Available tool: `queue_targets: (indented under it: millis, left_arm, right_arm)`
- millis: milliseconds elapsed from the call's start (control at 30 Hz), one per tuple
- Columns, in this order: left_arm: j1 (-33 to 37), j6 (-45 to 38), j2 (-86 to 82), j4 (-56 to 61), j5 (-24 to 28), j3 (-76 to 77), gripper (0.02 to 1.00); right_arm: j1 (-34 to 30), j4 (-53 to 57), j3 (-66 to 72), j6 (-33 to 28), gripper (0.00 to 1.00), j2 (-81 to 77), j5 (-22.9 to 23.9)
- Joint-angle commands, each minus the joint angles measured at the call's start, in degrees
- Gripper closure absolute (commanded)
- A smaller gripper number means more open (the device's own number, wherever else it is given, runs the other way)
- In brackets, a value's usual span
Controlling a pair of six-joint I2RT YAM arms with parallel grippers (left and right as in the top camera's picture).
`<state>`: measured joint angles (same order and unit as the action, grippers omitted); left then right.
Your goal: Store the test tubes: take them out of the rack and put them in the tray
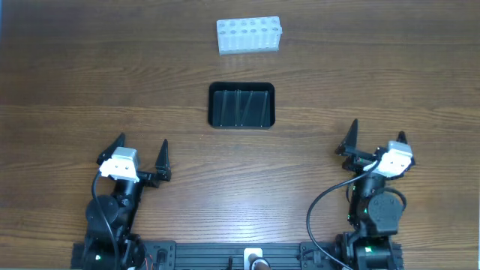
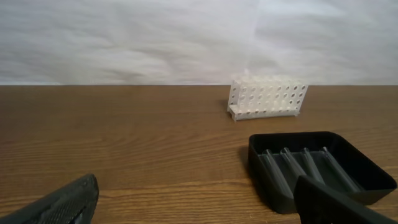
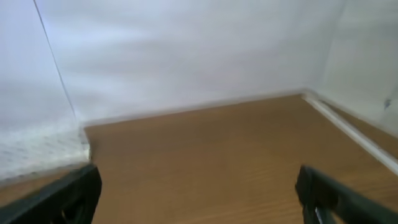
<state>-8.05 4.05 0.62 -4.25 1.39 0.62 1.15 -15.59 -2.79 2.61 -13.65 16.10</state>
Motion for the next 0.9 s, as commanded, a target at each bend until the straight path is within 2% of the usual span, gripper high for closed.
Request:
queue_targets:
  millis: [33,233,500,900]
  left_arm:
    - [0.35,-0.63,-0.46,-0.13,0.70,-0.28,0.018]
    - [0.35,-0.63,-0.46,-0.13,0.70,-0.28,0.018]
    - [0.35,-0.63,-0.46,-0.13,0.70,-0.28,0.020]
    - [0.35,-0.63,-0.46,-0.13,0.70,-0.28,0.018]
  right_arm:
    - [-0.28,-0.81,2.51,-1.01,0.009,0.70,0.72]
    - [-0.26,2.25,2.51,-2.73,0.009,2.80,0.98]
    - [-0.33,13.51,2.54,-2.69,0.009,13.70,0.98]
    - [-0.33,18.34,2.54,-2.47,0.009,13.33,0.90]
